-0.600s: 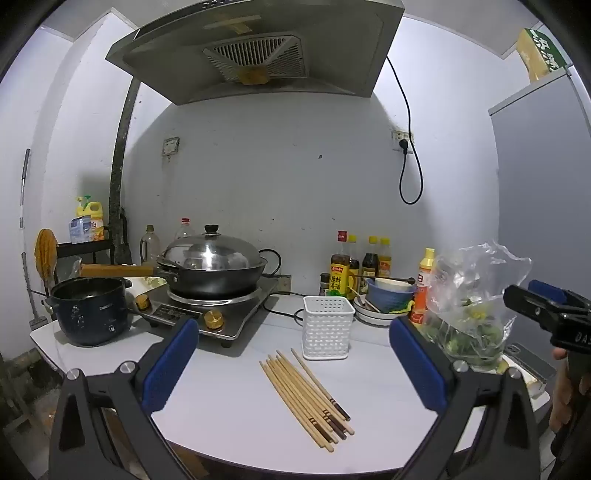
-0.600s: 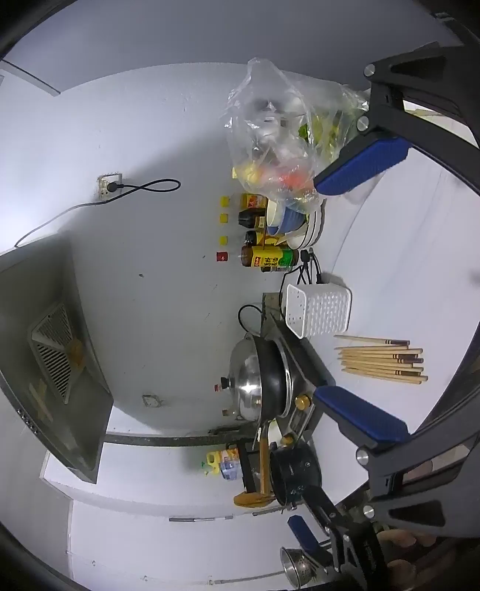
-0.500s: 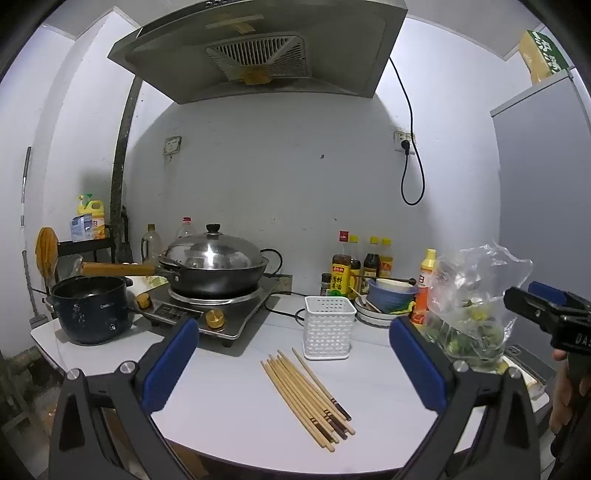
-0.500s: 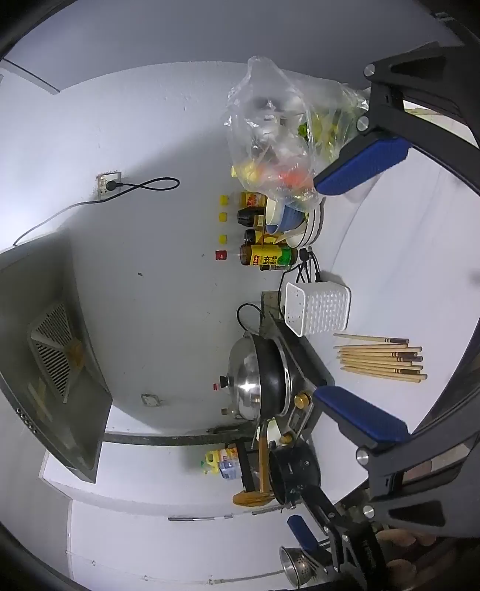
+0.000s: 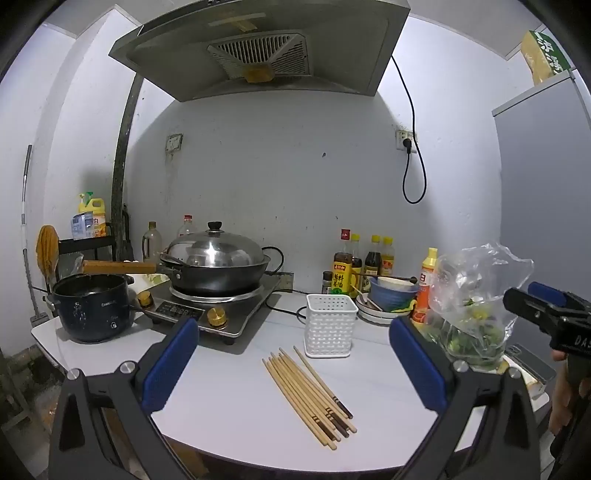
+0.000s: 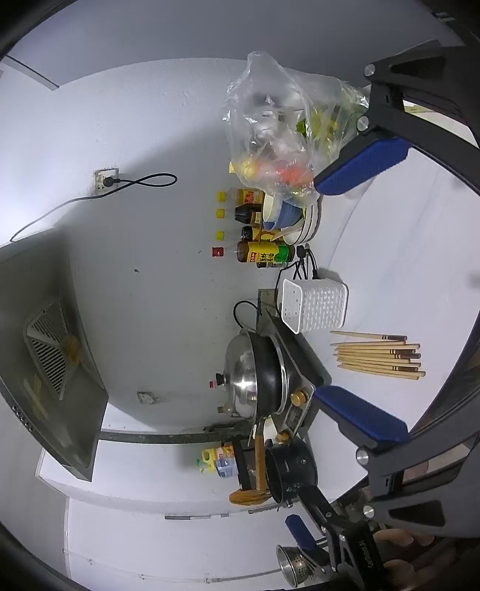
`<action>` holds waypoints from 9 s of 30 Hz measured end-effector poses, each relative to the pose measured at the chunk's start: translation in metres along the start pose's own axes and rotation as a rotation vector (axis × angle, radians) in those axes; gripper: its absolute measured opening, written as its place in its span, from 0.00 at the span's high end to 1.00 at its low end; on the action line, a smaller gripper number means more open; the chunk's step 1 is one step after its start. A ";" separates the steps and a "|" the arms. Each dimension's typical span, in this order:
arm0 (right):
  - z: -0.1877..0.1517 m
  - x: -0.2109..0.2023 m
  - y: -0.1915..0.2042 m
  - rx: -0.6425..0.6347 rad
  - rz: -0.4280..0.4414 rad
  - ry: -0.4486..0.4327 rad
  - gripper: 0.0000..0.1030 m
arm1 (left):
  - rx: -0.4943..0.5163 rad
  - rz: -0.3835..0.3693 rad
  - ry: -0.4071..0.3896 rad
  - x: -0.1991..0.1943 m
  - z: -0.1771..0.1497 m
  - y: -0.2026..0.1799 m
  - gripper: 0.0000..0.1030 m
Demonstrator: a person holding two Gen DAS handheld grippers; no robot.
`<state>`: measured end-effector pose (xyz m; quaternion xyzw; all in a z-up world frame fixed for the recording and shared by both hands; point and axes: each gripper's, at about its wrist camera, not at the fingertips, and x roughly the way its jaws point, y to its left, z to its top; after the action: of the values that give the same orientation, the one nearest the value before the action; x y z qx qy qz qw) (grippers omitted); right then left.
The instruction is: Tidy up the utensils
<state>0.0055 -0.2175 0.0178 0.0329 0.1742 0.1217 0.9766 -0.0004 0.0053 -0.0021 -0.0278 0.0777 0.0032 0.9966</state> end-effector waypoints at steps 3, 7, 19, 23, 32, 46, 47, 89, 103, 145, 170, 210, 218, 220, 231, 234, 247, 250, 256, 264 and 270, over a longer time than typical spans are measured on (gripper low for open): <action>-0.001 0.000 0.001 0.000 0.002 0.001 0.00 | -0.001 0.002 0.001 0.000 0.000 -0.001 0.00; 0.001 0.000 -0.003 0.007 0.004 0.002 0.00 | -0.001 0.000 0.001 0.000 0.000 0.000 0.00; 0.002 -0.002 -0.003 0.006 0.002 0.000 0.00 | -0.004 -0.003 0.002 -0.002 0.001 0.004 0.00; 0.002 -0.002 -0.003 0.004 0.003 0.002 0.00 | -0.007 -0.005 0.004 -0.003 0.000 0.005 0.00; 0.003 -0.002 -0.004 0.003 0.001 0.004 0.00 | -0.008 -0.003 0.011 -0.007 0.000 0.007 0.00; 0.004 -0.007 -0.005 0.005 -0.010 -0.014 0.00 | -0.010 -0.002 0.014 -0.005 0.003 0.004 0.00; 0.004 -0.008 -0.006 0.005 -0.010 -0.015 0.00 | -0.010 -0.002 0.014 -0.005 0.003 0.004 0.00; 0.007 0.057 0.005 -0.024 -0.003 0.093 0.00 | -0.044 0.041 0.092 0.045 -0.008 0.032 0.00; -0.031 0.202 0.045 -0.133 0.075 0.384 0.10 | -0.069 0.097 0.285 0.115 -0.038 0.093 0.00; -0.107 0.330 0.030 -0.119 0.334 0.686 0.94 | 0.192 0.133 0.722 0.255 -0.131 0.022 0.00; -0.107 0.330 0.033 -0.115 0.377 0.677 0.94 | 0.085 -0.023 0.811 0.276 -0.131 0.046 0.42; 0.078 0.354 0.035 -0.080 0.424 0.386 0.94 | -0.056 -0.179 0.459 0.231 -0.015 0.082 0.95; 0.109 0.417 0.040 -0.094 0.404 0.360 0.94 | -0.092 -0.188 0.405 0.244 0.006 0.098 0.95; 0.109 0.436 0.043 -0.109 0.393 0.368 0.94 | -0.096 -0.187 0.399 0.246 0.007 0.101 0.95; 0.061 0.482 0.048 -0.184 0.362 0.418 0.94 | -0.130 -0.168 0.402 0.262 0.005 0.116 0.95; 0.047 0.479 0.051 -0.217 0.378 0.421 0.94 | -0.131 -0.172 0.404 0.263 0.004 0.113 0.95; 0.012 0.469 0.043 -0.237 0.350 0.525 0.94 | -0.166 -0.162 0.386 0.256 0.006 0.103 0.95; 0.008 0.460 0.034 -0.214 0.338 0.536 0.94 | -0.171 -0.167 0.368 0.255 0.013 0.095 0.95; 0.025 0.418 0.007 -0.154 0.327 0.459 0.78 | -0.211 -0.200 0.351 0.266 0.025 0.075 0.95; 0.046 0.361 -0.031 -0.042 0.319 0.332 0.60 | -0.290 -0.241 0.353 0.316 0.044 0.038 0.95; 0.045 0.349 -0.058 0.006 0.240 0.267 0.44 | -0.369 -0.226 0.364 0.361 0.049 0.015 0.95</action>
<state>0.3518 -0.1876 -0.0618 0.0400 0.2975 0.2399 0.9232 0.3636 0.0238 -0.0109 -0.2173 0.2498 -0.0989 0.9384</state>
